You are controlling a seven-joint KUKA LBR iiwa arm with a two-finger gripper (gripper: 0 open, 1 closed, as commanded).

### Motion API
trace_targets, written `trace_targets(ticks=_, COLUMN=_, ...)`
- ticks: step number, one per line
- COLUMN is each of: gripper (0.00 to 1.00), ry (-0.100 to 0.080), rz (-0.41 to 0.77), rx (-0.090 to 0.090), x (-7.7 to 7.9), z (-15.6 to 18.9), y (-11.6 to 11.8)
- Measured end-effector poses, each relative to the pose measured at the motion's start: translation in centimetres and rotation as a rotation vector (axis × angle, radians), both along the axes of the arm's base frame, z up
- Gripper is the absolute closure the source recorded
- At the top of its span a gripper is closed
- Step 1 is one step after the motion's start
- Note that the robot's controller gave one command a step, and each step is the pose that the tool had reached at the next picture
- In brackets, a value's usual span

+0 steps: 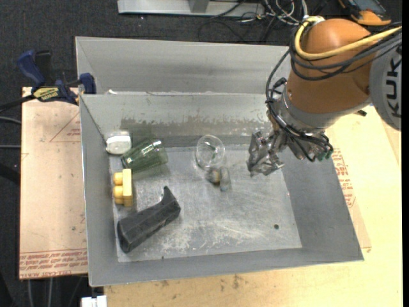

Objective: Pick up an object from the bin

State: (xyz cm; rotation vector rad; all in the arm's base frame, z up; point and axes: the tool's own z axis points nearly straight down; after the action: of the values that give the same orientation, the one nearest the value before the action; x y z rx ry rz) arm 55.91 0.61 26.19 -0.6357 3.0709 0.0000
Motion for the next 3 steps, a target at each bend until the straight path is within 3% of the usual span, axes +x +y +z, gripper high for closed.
trace_targets(ticks=1, gripper=1.00, ry=0.002, rz=0.002, rx=0.000, x=0.0, z=0.0, y=0.0)
trace_targets(ticks=2, gripper=0.00, ry=0.004, rz=0.127, rx=0.000, x=-0.3, z=-6.3, y=3.0)
trace_targets(ticks=3, gripper=0.00, ry=0.004, rz=0.127, rx=0.000, x=-0.3, z=-6.3, y=3.0)
